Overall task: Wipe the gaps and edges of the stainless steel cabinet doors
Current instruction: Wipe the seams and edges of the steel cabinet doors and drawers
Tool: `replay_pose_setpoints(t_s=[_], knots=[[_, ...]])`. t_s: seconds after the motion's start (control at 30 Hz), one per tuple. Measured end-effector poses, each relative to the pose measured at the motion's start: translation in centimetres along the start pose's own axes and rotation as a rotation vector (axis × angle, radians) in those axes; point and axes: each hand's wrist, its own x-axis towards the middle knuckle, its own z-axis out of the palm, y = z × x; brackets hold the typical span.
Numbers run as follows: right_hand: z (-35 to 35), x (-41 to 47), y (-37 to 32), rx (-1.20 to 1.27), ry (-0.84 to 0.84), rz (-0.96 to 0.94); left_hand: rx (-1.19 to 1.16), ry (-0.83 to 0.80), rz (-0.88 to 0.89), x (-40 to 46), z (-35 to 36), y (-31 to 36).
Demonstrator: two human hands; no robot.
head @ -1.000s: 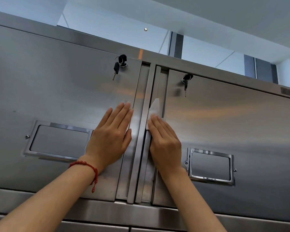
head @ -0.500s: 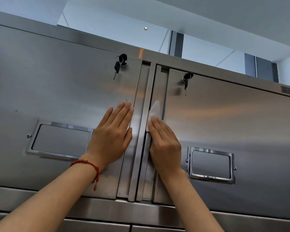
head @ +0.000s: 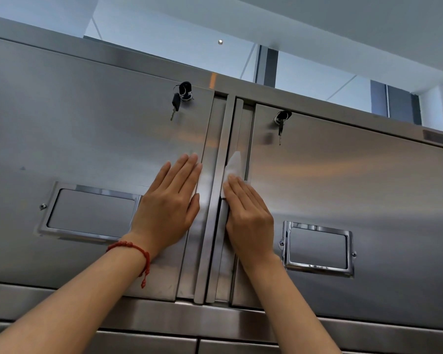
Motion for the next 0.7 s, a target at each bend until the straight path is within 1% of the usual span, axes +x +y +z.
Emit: replay_pose_setpoints(t_s=[0.3, 0.53, 0.7], knots=[[-0.5, -1.7, -0.7, 0.002, -0.034, 0.008, -0.006, -0.009, 0.005, 0.0, -0.1, 0.0], [-0.3, -0.7, -0.6, 0.002, -0.004, 0.023, -0.010, -0.021, 0.002, 0.0, 0.0, 0.0], [-0.7, -2.2, -1.0, 0.021, -0.036, 0.018, -0.009, -0.026, 0.001, 0.0, 0.0, -0.1]])
